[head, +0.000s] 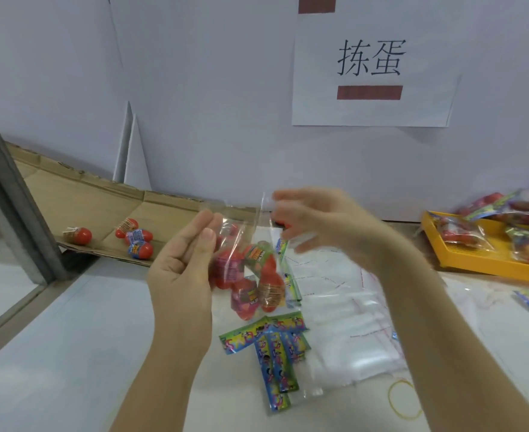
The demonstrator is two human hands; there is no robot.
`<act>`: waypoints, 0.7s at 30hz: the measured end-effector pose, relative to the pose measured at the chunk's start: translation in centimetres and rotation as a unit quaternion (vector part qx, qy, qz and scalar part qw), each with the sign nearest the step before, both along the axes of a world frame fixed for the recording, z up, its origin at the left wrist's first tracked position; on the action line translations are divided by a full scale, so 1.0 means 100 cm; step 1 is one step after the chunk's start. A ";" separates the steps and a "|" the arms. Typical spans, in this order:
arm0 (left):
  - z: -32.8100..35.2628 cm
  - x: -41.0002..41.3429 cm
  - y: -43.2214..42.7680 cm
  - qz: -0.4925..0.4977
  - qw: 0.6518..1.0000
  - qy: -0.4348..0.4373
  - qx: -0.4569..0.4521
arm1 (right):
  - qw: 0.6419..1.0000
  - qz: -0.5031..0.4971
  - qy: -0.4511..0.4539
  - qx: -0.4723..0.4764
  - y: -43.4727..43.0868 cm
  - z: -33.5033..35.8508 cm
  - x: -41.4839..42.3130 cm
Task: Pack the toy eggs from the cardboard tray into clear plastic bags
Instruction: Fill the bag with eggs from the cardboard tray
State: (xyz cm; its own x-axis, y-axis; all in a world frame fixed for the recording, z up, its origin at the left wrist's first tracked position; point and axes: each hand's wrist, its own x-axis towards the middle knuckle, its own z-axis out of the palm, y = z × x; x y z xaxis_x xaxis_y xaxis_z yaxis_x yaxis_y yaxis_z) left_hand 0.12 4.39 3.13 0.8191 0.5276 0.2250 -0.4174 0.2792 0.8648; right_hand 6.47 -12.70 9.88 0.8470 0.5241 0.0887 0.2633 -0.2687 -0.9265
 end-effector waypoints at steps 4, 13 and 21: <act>0.002 -0.001 -0.004 -0.024 0.999 -0.022 -0.019 | 0.999 0.044 -0.020 -0.024 0.035 -0.017 -0.006; 0.002 -0.001 -0.002 -0.065 0.997 -0.001 -0.030 | 0.995 -0.040 -0.025 0.083 0.038 -0.022 -0.001; -0.002 0.001 0.002 0.047 0.999 0.020 -0.010 | 0.990 -0.003 0.065 0.125 0.031 -0.017 0.002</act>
